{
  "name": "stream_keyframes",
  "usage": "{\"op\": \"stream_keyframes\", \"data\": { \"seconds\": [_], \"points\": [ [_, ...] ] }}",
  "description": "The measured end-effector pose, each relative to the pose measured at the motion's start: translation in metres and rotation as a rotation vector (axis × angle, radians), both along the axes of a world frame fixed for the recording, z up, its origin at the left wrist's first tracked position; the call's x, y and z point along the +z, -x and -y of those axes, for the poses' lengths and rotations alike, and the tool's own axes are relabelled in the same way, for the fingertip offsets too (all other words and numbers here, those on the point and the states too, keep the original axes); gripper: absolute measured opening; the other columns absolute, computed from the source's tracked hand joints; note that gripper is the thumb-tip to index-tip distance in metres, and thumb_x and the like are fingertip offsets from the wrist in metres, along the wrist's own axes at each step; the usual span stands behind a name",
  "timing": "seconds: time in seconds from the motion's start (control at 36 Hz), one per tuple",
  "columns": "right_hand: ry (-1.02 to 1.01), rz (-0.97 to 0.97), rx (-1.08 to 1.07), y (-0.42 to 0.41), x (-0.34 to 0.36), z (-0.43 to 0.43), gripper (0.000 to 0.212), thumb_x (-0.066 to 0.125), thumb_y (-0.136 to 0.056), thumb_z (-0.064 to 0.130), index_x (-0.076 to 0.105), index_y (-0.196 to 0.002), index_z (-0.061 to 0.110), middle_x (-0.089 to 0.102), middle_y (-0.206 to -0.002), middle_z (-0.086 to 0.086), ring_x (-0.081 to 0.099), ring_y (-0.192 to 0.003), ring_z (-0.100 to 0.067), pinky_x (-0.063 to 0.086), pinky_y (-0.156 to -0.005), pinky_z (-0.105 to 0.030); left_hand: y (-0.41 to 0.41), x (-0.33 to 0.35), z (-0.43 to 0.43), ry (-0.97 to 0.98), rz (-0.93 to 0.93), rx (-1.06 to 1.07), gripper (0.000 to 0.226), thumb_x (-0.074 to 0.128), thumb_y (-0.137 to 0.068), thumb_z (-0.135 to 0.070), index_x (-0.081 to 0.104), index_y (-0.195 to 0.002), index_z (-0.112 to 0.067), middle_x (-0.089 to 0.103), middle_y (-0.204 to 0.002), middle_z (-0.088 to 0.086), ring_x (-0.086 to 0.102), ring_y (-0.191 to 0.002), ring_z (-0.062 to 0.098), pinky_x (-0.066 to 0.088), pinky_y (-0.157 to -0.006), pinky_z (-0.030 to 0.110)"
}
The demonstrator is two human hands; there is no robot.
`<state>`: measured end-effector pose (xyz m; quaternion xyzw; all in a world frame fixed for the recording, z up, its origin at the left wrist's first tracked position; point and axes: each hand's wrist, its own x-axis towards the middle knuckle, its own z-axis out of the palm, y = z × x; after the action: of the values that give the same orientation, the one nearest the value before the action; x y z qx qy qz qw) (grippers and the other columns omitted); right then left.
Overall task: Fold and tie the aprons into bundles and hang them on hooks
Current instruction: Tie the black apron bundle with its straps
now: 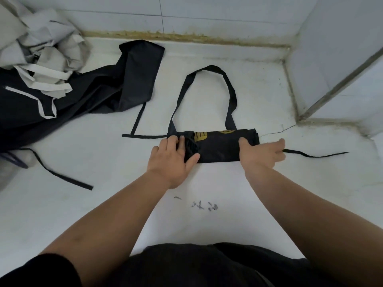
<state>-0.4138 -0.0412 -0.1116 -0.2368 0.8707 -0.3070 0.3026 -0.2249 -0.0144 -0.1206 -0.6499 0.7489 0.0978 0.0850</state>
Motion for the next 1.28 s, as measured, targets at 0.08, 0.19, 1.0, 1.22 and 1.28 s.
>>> {"op": "stream_keyframes", "data": {
  "seconds": [0.08,0.19,1.0,1.22,1.28],
  "points": [
    [0.039,0.226,-0.241,0.002,0.005,0.003,0.093,0.075,-0.078,0.032,0.015,-0.144,0.008,0.03,-0.142,-0.016,0.045,-0.119,-0.032,0.041,-0.097,-0.037,-0.01,0.001,0.005,-0.079,-0.216,0.067,0.06,0.012,-0.1,-0.048,0.016,-0.154,-0.02,0.027,-0.137,0.0,0.026,-0.128,0.02,0.024,-0.107,0.035],
    [0.087,0.419,-0.301,0.011,0.006,0.005,0.068,0.074,-0.077,0.041,0.042,-0.126,0.008,0.053,-0.099,-0.009,0.055,-0.083,-0.026,0.042,-0.069,-0.03,-0.015,-0.002,0.009,-0.068,-0.324,0.116,0.051,0.025,-0.102,-0.04,0.023,-0.152,-0.026,0.031,-0.136,-0.001,0.027,-0.127,0.019,0.025,-0.106,0.035],
    [0.02,-0.436,1.298,-0.02,0.006,0.006,0.029,0.052,-0.094,0.026,0.056,-0.12,0.014,0.055,-0.116,-0.008,0.054,-0.106,-0.027,0.045,-0.087,-0.035,0.013,-0.001,0.007,0.023,-0.74,0.144,0.031,0.057,-0.094,-0.023,0.062,-0.123,-0.012,0.044,-0.114,-0.004,0.044,-0.103,0.009,0.031,-0.085,0.013],
    [0.119,-0.195,1.183,-0.024,0.004,0.007,0.033,0.058,-0.09,0.035,0.059,-0.117,0.016,0.062,-0.103,-0.001,0.057,-0.096,-0.02,0.044,-0.08,-0.027,0.017,0.0,0.019,0.02,-0.774,0.321,0.011,0.065,-0.086,-0.016,0.072,-0.094,-0.015,0.05,-0.098,-0.008,0.05,-0.086,0.008,0.032,-0.072,0.012],
    [0.105,-0.124,1.194,-0.023,0.008,0.01,0.033,0.059,-0.09,0.036,0.062,-0.117,0.017,0.06,-0.091,0.006,0.056,-0.091,-0.016,0.04,-0.076,-0.023,0.017,0.001,0.021,0.005,-0.832,0.349,0.006,0.062,-0.087,-0.013,0.067,-0.085,-0.014,0.05,-0.092,-0.008,0.052,-0.085,0.011,0.036,-0.073,0.018]
  ]
}}
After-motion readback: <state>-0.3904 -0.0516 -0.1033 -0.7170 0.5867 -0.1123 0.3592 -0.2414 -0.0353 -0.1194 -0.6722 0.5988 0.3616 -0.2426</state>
